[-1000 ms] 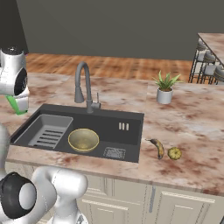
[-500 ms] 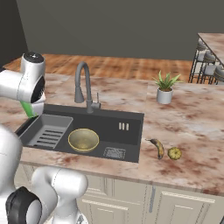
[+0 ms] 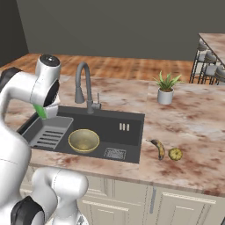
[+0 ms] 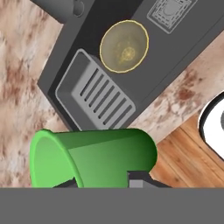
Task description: Remove the squash and banana from the sink. Then move the bowl and cup from the counter to the sink for washing.
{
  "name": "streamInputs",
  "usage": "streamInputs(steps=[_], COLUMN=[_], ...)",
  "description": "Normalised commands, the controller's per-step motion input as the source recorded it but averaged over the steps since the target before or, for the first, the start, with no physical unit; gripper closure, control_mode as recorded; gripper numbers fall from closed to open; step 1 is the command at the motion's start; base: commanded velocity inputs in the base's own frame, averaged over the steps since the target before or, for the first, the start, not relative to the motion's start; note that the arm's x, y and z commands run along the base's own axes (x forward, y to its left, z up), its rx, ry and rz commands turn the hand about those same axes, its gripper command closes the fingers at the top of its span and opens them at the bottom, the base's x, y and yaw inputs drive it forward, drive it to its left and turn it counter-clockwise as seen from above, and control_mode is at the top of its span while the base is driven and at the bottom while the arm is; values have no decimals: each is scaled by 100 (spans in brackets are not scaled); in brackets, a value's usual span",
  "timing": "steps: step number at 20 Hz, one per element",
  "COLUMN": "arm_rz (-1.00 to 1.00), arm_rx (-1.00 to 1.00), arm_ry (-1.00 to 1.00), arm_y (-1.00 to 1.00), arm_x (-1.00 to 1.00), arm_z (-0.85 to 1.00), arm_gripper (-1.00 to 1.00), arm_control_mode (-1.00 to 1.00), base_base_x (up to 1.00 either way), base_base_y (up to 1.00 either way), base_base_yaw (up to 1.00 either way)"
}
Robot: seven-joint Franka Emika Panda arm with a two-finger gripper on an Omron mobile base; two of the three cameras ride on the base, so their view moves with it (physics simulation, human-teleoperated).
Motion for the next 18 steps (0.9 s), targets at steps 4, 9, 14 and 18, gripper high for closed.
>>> streamInputs(steps=[4,9,14,18], arm_rz=[0,0,0,0], arm_rx=[0,1,1,2], arm_ry=[0,0,0,0], arm_y=[-51,-54,-55,-53], arm_x=[0,0,0,0], arm_z=[0,0,0,0], arm_gripper=[100,100,100,100], arm_control_mode=[-100,-100,-100,-100], base_base_x=[0,0,0,0], base_base_y=[0,0,0,0], base_base_yaw=[0,0,0,0])
